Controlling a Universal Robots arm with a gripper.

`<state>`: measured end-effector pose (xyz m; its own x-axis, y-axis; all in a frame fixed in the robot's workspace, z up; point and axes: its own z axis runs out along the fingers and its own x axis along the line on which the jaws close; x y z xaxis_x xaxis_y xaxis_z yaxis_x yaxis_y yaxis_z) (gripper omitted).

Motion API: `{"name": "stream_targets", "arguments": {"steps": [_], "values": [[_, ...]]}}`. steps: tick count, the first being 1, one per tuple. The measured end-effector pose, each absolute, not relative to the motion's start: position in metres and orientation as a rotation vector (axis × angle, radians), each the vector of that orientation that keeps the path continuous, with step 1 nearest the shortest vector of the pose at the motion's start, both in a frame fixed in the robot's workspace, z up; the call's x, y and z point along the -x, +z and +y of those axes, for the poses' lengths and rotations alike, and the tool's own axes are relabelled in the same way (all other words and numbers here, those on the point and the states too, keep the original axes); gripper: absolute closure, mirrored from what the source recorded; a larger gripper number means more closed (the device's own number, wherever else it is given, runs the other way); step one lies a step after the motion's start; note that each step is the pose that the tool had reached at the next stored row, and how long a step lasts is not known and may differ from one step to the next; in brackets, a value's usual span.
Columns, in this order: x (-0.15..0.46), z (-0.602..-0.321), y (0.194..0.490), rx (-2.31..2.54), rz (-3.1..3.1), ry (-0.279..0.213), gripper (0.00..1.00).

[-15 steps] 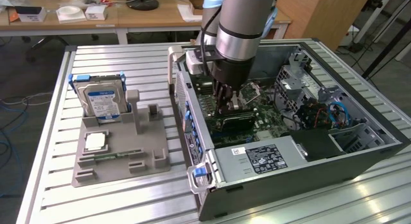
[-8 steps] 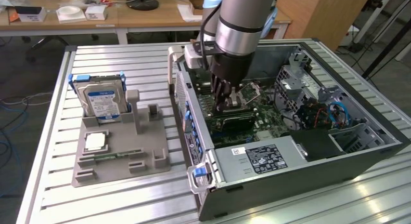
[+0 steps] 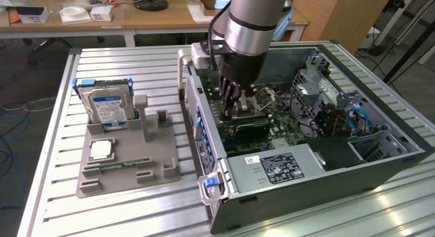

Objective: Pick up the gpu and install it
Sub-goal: 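Press down on the gpu until it lock into place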

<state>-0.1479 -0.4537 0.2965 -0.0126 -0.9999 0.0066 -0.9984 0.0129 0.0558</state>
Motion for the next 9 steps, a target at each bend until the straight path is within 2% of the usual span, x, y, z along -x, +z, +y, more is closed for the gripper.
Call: {"name": "stream_targets", "arguments": {"steps": [9], "values": [[0.1556, -0.4519, 0.2965, -2.176, -2.204, -0.053, 0.89]]}}
